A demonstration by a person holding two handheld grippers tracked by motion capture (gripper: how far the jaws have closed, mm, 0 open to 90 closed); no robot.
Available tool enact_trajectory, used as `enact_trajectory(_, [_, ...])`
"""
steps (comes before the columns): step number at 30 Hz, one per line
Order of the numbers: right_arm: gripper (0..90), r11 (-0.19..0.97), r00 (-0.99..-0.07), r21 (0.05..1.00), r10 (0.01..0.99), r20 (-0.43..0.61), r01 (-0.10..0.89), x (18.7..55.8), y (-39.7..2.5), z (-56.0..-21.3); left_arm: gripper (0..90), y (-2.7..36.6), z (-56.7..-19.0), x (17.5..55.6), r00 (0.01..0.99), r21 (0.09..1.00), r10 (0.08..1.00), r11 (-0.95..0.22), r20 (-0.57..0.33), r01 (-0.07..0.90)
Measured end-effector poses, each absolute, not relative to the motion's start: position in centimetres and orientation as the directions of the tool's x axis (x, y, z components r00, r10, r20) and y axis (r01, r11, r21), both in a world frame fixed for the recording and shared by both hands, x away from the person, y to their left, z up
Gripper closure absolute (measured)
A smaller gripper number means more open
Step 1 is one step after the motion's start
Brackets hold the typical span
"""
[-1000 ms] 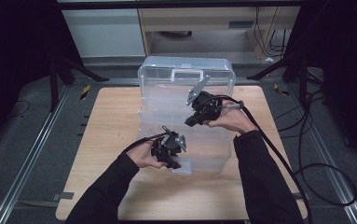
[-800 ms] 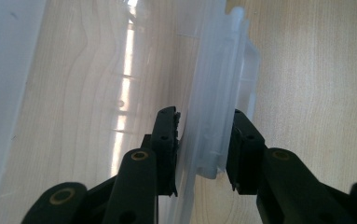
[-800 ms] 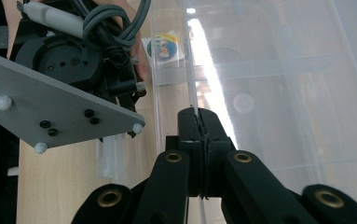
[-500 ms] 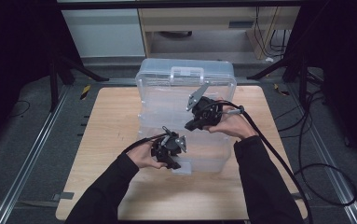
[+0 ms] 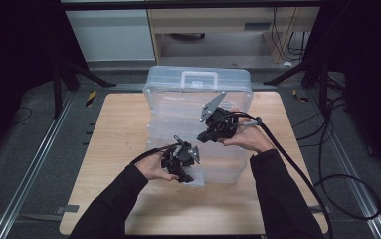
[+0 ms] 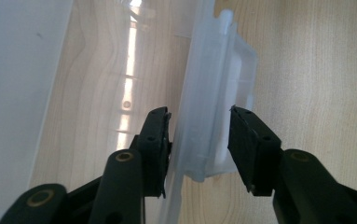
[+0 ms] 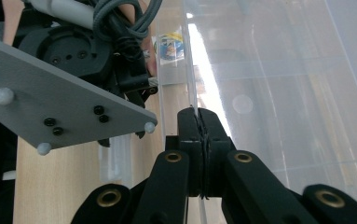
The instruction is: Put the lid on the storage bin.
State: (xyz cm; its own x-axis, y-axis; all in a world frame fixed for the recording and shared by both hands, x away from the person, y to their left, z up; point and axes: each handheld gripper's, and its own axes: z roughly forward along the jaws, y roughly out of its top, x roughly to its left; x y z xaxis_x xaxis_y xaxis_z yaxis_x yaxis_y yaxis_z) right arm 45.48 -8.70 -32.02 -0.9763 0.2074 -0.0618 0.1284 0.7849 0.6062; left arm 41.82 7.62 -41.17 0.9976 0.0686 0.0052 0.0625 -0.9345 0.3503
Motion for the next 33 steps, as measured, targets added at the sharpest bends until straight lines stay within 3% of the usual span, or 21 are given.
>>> enact_trajectory(9, [89.0,0.781,-0.977,0.610,0.209,-0.051,0.135,45.6,-8.8,-32.0,52.2,8.6,-39.0,41.3,0.995,0.410,0.090,-0.910,0.041,0.065])
enact_trajectory(21, [88.7,0.773,-0.975,0.619,0.217,-0.045,0.143,45.6,-9.0,-32.1,53.1,11.5,-35.2,40.7,0.988,0.492,0.130,-0.867,0.079,0.075])
enact_trajectory(33, [88.4,0.770,-0.975,0.623,0.218,-0.049,0.141,45.6,-9.0,-32.2,61.0,16.0,-32.2,41.5,0.954,0.607,0.287,-0.775,0.088,0.178])
